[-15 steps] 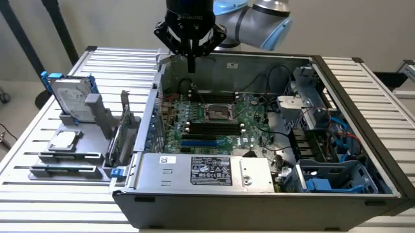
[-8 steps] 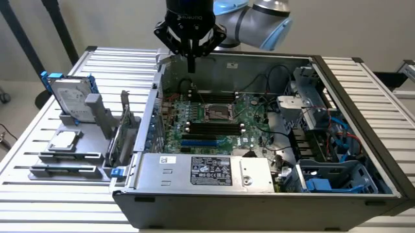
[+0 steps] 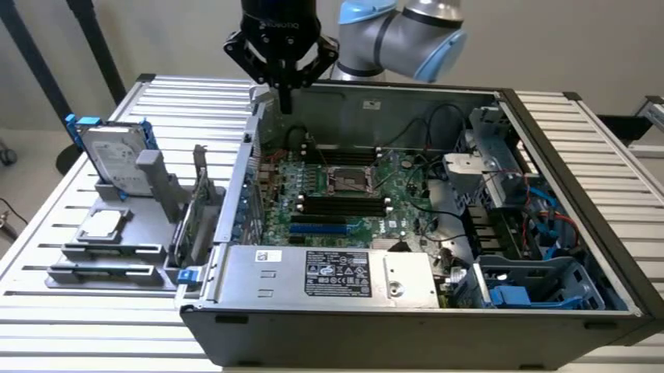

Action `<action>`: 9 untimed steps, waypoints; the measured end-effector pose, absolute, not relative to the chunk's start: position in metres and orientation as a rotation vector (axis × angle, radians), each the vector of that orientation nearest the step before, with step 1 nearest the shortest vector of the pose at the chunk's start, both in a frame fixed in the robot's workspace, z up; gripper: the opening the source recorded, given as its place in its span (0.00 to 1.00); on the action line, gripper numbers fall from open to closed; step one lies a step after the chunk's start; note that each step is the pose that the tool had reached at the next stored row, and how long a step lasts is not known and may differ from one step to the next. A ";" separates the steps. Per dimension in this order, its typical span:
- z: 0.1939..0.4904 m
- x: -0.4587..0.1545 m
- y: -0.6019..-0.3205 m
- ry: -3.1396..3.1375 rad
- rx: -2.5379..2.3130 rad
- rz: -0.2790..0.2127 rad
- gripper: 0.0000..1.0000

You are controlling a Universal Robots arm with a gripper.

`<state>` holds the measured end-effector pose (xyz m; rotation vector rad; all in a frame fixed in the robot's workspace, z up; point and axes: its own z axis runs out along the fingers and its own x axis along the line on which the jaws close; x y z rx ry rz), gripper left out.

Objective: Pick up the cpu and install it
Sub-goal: 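Reach for the cpu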

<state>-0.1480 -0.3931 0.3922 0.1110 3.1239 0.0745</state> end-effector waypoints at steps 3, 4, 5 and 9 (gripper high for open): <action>0.392 -0.162 -0.391 3.124 0.111 0.074 0.11; 0.392 -0.166 -0.391 3.124 0.111 0.073 0.11; 0.392 -0.171 -0.391 3.125 0.111 0.073 0.11; 0.391 -0.189 -0.390 3.125 0.111 0.072 0.11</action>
